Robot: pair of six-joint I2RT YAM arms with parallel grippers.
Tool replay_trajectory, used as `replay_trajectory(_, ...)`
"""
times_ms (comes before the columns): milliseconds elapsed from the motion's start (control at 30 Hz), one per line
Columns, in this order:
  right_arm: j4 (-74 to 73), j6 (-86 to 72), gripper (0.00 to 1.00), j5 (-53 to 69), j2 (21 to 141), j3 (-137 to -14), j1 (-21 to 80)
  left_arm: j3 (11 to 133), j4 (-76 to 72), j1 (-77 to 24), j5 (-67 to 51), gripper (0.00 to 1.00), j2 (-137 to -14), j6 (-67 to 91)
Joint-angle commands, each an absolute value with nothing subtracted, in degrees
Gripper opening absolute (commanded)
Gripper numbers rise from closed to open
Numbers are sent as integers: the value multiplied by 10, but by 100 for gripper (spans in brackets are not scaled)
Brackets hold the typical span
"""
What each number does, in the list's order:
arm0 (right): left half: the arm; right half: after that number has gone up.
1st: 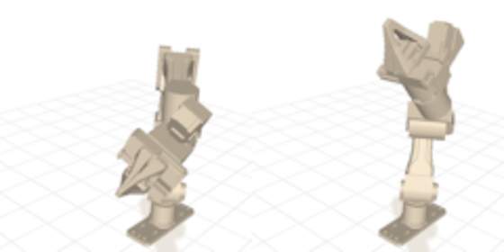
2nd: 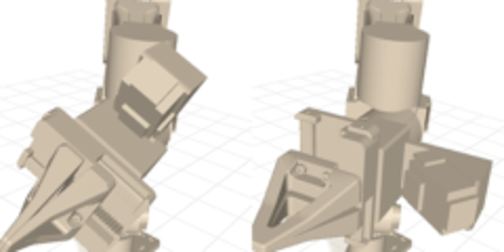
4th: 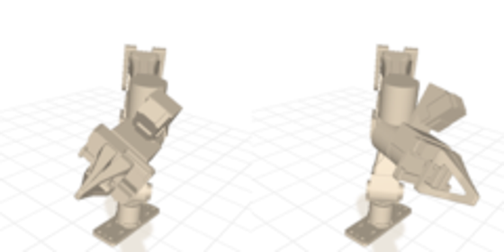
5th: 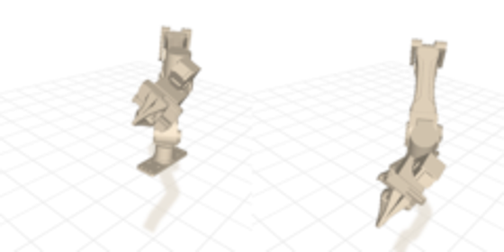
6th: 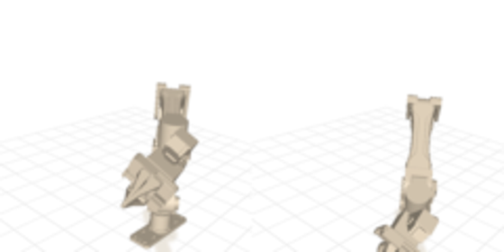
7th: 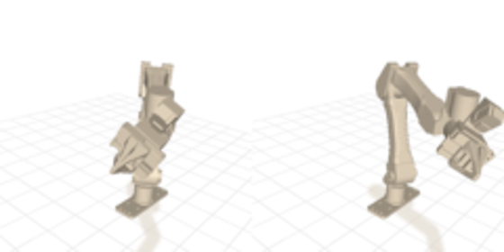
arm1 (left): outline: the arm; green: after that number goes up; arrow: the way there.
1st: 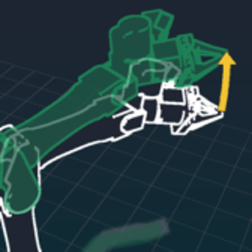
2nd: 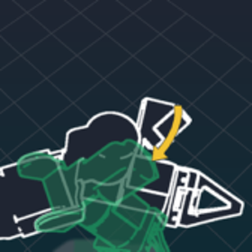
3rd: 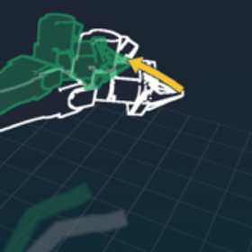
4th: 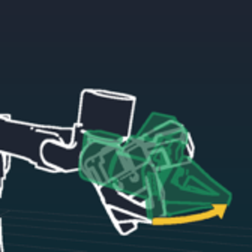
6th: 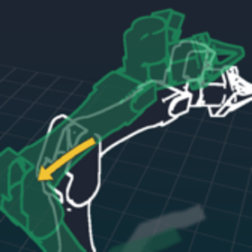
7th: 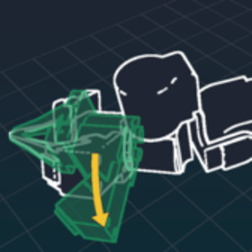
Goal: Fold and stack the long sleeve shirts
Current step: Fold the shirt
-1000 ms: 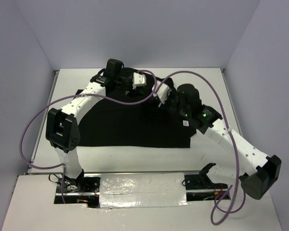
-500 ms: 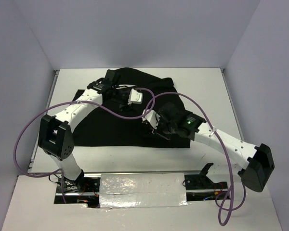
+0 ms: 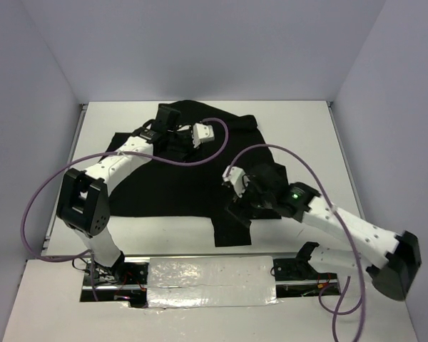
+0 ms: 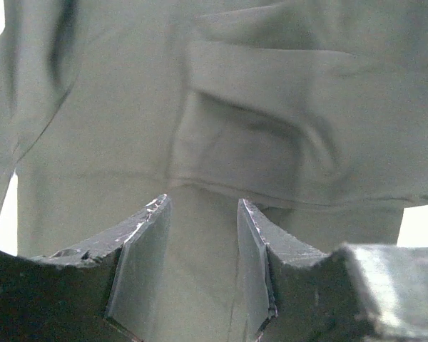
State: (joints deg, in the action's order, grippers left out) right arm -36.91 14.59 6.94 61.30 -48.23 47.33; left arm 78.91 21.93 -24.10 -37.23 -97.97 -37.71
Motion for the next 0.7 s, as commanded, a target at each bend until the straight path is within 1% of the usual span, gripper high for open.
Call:
replay_trajectory(0, -271, 97, 100, 33, 491, -462, 470, 800, 142, -240, -276, 55, -969, -256)
replay_trajectory(33, -205, 84, 100, 19, 470, -450, 449, 808, 143, -240, -264, 55, -982, -228)
replay_trajectory(67, -170, 52, 98, 28, 444, -430, 425, 836, 150, -240, -254, 55, -991, -213)
replay_trajectory(100, -137, 31, 89, 70, 446, -429, 385, 855, 162, -240, -247, 55, -1005, -198)
replay_trajectory(133, -98, 6, 74, 127, 460, -432, 338, 880, 201, -240, -241, 55, -1039, -168)
replay_trajectory(167, -91, -65, 39, 222, 511, -459, 243, 938, 228, -240, -243, 55, -1057, -157)
replay_trajectory(200, -91, -95, 27, 262, 545, -474, 200, 966, 260, -240, -250, 55, -1077, -149)
replay_trajectory(233, -92, -116, 21, 301, 580, -488, 161, 990, 285, -240, -254, 55, -1108, -124)
replay_trajectory(267, -95, -140, 23, 353, 651, -517, 115, 1012, 310, -240, -258, 55, -1123, -104)
replay_trajectory(333, -115, -150, 29, 350, 712, -546, 105, 999, 301, -240, -268, 56, -1122, -84)
replay_trajectory(367, -114, -155, 32, 345, 738, -565, 105, 984, 257, -240, -267, 59, -1119, -70)
replay_trajectory(400, -108, -161, 35, 348, 777, -572, 105, 949, 231, -241, -267, 64, -1114, -58)
replay_trajectory(433, -104, -175, 39, 339, 794, -579, 106, 934, 211, -241, -265, 73, -1113, -40)
replay_trajectory(467, -106, -178, 41, 333, 814, -597, 105, 926, 179, -242, -260, 74, -1114, -33)
replay_trajectory(600, -145, -173, 41, 300, 913, -648, 105, 929, 168, -244, -250, 74, -1146, -23)
replay_trajectory(667, -166, -170, 42, 280, 937, -658, 105, 930, 165, -246, -261, 74, -1160, -30)
